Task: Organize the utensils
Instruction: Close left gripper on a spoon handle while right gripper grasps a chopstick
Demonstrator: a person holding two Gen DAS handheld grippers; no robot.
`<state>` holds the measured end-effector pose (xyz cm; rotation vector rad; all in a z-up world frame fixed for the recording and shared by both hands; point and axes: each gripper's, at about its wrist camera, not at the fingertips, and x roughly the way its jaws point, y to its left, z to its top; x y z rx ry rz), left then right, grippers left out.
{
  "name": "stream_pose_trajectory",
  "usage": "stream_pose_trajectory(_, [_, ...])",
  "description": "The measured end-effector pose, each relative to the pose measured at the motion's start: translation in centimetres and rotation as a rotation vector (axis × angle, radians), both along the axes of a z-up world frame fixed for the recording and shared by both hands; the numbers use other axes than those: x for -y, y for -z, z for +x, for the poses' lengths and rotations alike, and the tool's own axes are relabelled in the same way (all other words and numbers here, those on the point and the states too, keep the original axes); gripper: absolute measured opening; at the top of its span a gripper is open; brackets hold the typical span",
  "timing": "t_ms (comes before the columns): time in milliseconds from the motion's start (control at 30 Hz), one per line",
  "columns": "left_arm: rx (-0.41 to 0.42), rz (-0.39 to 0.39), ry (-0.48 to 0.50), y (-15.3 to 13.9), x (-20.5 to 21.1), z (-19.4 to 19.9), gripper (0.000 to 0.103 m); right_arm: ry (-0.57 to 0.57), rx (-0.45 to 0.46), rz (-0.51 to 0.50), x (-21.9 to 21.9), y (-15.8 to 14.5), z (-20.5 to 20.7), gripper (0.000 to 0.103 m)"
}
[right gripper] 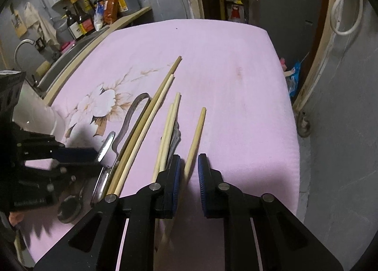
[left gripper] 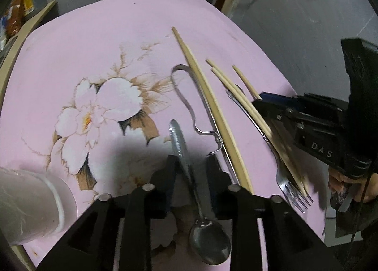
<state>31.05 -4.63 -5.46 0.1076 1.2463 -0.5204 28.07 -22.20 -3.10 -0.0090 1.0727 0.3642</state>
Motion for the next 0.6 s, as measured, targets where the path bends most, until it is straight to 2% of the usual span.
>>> stream_pose_trajectory(133, [0.007, 0.033, 0.009, 0.0, 0.5, 0.3, 0.025, 0.014, 0.007, 0.009, 0.0, 0.0, -0.1, 0.012])
stream_pose_trajectory(233, [0.020, 0.059, -0.009, 0.0, 0.1, 0.3, 0.011, 0.021, 0.009, 0.010, 0.0, 0.0, -0.3, 0.010])
stream_pose_trajectory(333, [-0.009, 0.040, 0.004, 0.0, -0.7, 0.5, 0.011, 0.015, 0.001, 0.010, 0.2, -0.1, -0.6, 0.008])
stream_pose_trajectory(467, [-0.027, 0.072, 0.074, -0.1, -0.5, -0.3, 0.011, -0.020, 0.010, -0.032, -0.2, -0.3, -1.1, 0.008])
stream_pose_trajectory(600, [-0.005, 0.085, 0.050, -0.3, 0.1, -0.6, 0.010, -0.011, 0.019, -0.034, -0.4, -0.1, -1.2, 0.008])
